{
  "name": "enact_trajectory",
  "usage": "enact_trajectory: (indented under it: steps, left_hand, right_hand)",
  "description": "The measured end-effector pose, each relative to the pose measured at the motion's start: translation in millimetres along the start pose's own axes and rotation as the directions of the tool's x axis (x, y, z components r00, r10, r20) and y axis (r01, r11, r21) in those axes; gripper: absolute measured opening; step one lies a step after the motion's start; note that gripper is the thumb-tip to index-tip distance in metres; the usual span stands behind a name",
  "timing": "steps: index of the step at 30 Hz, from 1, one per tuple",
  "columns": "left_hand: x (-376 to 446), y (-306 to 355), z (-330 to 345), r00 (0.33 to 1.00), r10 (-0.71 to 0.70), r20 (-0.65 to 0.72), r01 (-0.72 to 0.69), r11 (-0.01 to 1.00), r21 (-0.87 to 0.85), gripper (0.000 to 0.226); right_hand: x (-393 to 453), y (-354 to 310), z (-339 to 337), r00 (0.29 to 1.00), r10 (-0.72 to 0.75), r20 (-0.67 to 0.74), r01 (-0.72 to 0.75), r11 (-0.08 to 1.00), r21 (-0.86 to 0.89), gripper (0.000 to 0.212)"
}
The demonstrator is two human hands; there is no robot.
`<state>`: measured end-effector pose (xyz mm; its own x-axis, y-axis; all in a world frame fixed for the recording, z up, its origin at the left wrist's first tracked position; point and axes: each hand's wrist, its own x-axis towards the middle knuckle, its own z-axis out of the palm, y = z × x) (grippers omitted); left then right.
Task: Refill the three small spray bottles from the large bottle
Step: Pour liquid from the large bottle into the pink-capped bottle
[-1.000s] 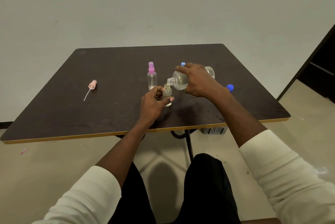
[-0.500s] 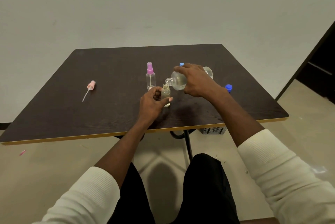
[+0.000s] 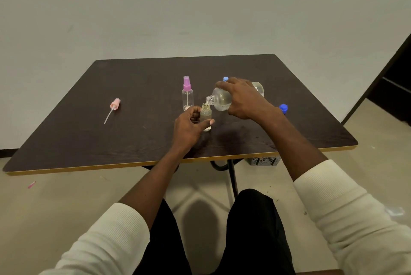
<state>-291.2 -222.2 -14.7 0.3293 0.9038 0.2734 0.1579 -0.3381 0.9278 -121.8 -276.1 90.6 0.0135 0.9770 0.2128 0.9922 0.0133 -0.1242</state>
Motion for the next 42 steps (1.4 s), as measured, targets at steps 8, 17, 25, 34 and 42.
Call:
enact_trajectory:
  steps: [8, 17, 25, 34, 42]
  left_hand:
    - [-0.3, -0.8, 0.5, 1.0, 0.006, -0.008, -0.006, 1.0, 0.017, 0.03]
    - [0.6, -0.5, 0.1, 1.0, -0.004, -0.008, 0.004, 1.0, 0.03, 0.029]
    - [0.9, -1.7, 0.5, 1.0, -0.014, -0.004, 0.014, 1.0, 0.019, 0.03]
    - [1.4, -2.9, 0.6, 1.0, -0.016, 0.001, 0.016, 1.0, 0.016, 0.03]
    - [2.8, -5.9, 0.8, 1.0, -0.005, 0.009, 0.005, 1.0, 0.019, 0.032]
  right_hand:
    - [1.7, 1.3, 2.6, 1.0, -0.005, -0.003, 0.005, 1.0, -0.019, 0.076]
    - [1.9, 0.6, 0.9, 1.0, -0.016, -0.002, 0.016, 0.999, -0.029, 0.076]
    - [2.4, 1.7, 2.3, 1.0, -0.014, -0.007, 0.014, 0.999, -0.031, 0.076]
    - [2.1, 3.0, 2.6, 1.0, -0.013, -0.008, 0.013, 1.0, -0.011, 0.077]
    - [1.7, 3.0, 3.4, 1.0, -0.012, -0.01, 0.012, 1.0, 0.003, 0.077]
